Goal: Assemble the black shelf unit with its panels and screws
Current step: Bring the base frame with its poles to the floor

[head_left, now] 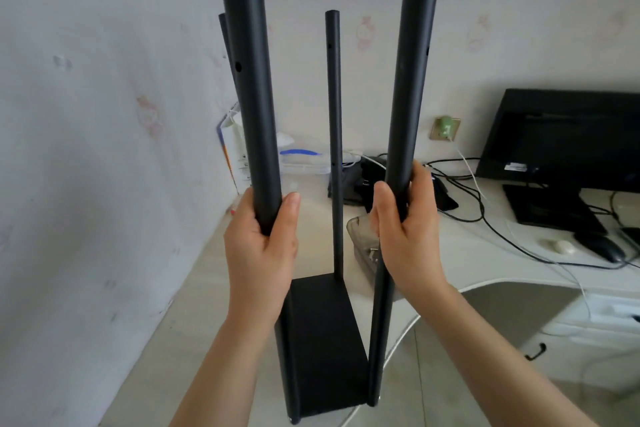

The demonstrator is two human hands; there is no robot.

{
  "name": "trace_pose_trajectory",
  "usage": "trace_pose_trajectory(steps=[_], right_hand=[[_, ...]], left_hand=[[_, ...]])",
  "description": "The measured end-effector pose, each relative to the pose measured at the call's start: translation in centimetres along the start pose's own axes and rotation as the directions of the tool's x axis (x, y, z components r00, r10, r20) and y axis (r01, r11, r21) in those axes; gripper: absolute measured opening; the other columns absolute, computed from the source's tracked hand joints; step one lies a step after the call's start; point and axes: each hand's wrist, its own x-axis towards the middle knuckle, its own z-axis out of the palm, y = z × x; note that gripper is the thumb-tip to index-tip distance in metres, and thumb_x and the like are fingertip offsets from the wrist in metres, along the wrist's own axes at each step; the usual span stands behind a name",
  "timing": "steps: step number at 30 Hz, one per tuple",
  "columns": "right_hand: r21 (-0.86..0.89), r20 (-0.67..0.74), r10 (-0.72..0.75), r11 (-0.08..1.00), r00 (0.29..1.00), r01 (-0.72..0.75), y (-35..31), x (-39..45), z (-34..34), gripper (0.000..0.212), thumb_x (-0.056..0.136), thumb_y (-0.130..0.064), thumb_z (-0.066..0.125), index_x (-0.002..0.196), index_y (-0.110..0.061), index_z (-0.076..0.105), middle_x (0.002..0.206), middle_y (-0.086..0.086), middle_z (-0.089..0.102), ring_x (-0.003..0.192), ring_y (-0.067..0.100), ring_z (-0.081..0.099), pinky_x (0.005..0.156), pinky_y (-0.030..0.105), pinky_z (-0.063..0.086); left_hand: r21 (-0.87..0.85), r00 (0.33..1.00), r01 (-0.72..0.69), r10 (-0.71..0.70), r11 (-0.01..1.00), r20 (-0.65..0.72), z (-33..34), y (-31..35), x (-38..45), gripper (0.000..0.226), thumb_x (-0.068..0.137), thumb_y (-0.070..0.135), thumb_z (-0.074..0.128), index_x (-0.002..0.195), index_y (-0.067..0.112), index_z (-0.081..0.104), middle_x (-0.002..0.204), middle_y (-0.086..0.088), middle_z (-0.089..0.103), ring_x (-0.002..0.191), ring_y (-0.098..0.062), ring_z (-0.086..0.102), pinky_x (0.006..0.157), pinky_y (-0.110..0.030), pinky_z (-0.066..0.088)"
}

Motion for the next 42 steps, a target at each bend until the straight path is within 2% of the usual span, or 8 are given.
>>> trace_pose_trajectory(steps=[7,12,18,23,29,35,38,42], right_hand=[[-0.064,-0.142,0.023,0.997,0.99,-0.032,-4.6,-3.5,-1.1,0.035,0.093,-0.041,0.052,0.121,-0.02,0.049,0.077,-0.01,0.053,0.065,0.018,0.05,0.063,0.036,0.043],[-0.095,-0.197,0.038,0.994,0.98,-0.058,-7.9,-6.1,-3.8,0.016,0.094,-0.037,0.053,0.108,-0.031,0.05,0.073,0.002,0.049,0.06,0.023,0.045,0.058,0.037,0.04],[-0.117,-0.312,0.025,0.991,0.95,-0.065,-11.3,-8.7,-8.9,0.009,0.099,-0.018,0.055,0.103,-0.026,0.054,0.07,0.001,0.05,0.055,0.017,0.045,0.049,0.024,0.04],[-0.205,-0.439,-0.004,0.974,0.899,-0.096,-14.0,-12.3,-15.0,0.014,0.099,-0.018,0.055,0.112,-0.022,0.055,0.073,0.003,0.053,0.056,0.015,0.048,0.049,0.023,0.043],[-0.322,-0.592,-0.051,0.93,0.804,-0.179,-15.7,-17.4,-23.3,0.011,0.1,-0.018,0.054,0.109,-0.025,0.051,0.075,0.01,0.052,0.059,0.024,0.049,0.055,0.035,0.046],[-0.3,-0.704,0.002,0.906,0.71,-0.3,-15.6,-23.4,-32.3,0.023,0.101,-0.016,0.052,0.124,-0.017,0.048,0.08,0.007,0.057,0.059,0.012,0.051,0.055,0.023,0.046],[-0.298,-0.727,0.03,0.886,0.685,-0.355,-15.5,-26.2,-35.8,0.02,0.101,-0.014,0.052,0.119,-0.022,0.048,0.071,0.0,0.053,0.057,0.015,0.051,0.053,0.026,0.048],[-0.27,-0.777,0.076,0.856,0.625,-0.44,-15.2,-29.7,-39.9,0.021,0.1,-0.014,0.054,0.113,-0.029,0.049,0.075,0.01,0.055,0.062,0.028,0.054,0.058,0.035,0.054]], left_hand=[[-0.109,0.988,-0.006,0.023,0.994,0.155,-1.3,2.9,-1.4,0.037,0.095,0.029,0.06,0.089,-0.004,0.044,0.062,-0.019,0.034,0.044,-0.019,0.033,0.039,-0.028,0.031],[-0.191,0.967,0.039,0.011,0.981,0.254,-0.6,4.7,-3.2,0.033,0.098,0.023,0.06,0.089,-0.004,0.044,0.062,-0.021,0.033,0.043,-0.026,0.029,0.038,-0.027,0.028],[-0.282,0.915,0.111,0.013,0.953,0.404,2.5,6.7,-5.8,0.028,0.092,0.037,0.062,0.079,0.016,0.05,0.06,-0.014,0.035,0.042,-0.024,0.029,0.038,-0.027,0.03],[-0.331,0.822,0.191,0.033,0.924,0.569,7.4,8.4,-9.5,0.021,0.089,0.042,0.064,0.074,0.029,0.055,0.056,-0.005,0.038,0.039,-0.018,0.033,0.037,-0.024,0.032],[-0.328,0.696,0.236,0.076,0.915,0.714,14.6,9.6,-16.0,0.019,0.09,0.042,0.064,0.074,0.034,0.057,0.055,0.003,0.046,0.038,-0.013,0.039,0.036,-0.025,0.035],[-0.292,0.612,0.301,0.051,0.908,0.789,21.8,9.5,-24.2,0.023,0.091,0.041,0.064,0.071,0.035,0.056,0.054,0.004,0.047,0.04,-0.013,0.04,0.038,-0.023,0.036],[-0.249,0.563,0.353,0.008,0.902,0.826,25.0,8.6,-27.9,0.026,0.093,0.04,0.064,0.071,0.03,0.054,0.054,0.001,0.046,0.04,-0.013,0.039,0.037,-0.024,0.035],[-0.199,0.471,0.369,0.002,0.908,0.882,28.9,6.9,-32.8,0.027,0.095,0.04,0.062,0.073,0.029,0.052,0.054,0.003,0.044,0.04,-0.011,0.039,0.038,-0.024,0.036]])
